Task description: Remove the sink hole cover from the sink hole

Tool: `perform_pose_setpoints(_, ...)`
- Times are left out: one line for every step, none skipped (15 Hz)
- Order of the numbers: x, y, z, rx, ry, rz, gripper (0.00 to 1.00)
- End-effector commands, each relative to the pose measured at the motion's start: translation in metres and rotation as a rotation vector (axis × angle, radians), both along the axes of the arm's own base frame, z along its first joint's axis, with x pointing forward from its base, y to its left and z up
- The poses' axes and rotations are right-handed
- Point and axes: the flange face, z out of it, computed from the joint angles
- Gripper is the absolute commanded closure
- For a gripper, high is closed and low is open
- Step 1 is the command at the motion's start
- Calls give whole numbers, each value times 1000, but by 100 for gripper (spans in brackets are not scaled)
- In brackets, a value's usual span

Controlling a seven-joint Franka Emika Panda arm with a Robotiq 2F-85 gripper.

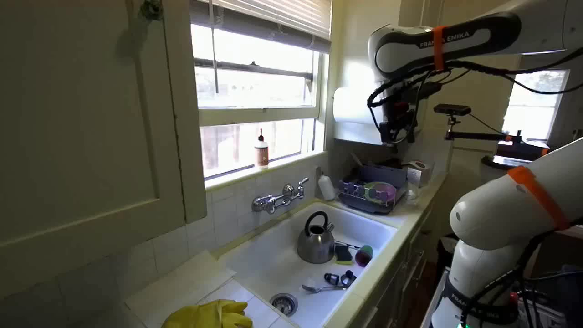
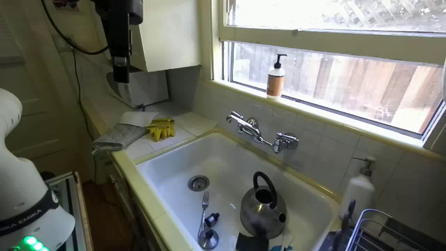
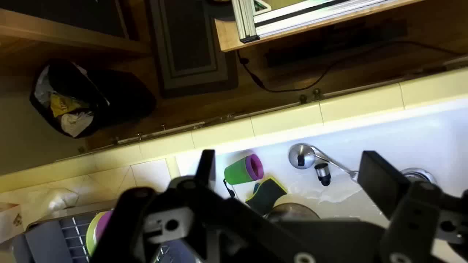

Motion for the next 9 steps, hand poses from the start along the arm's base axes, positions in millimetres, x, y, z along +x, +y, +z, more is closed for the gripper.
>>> perform_pose_setpoints(0, 0, 0, 0, 1, 0, 0)
perform_pose_setpoints(0, 0, 0, 0, 1, 0, 0)
perform_pose_setpoints(6, 5, -10, 14, 12, 4, 0)
perform_pose_setpoints(11, 11, -24, 44, 16, 20, 0)
perform_pose_setpoints(15, 16, -34, 62, 10, 17, 0)
perform_pose_setpoints(20, 22, -47, 81, -2, 12, 0)
perform_pose_setpoints(25, 27, -61, 115, -22, 13, 0)
perform_pose_setpoints(32, 32, -73, 147, -46, 15, 0)
perform_pose_setpoints(37, 36, -86, 163, -68, 21, 0)
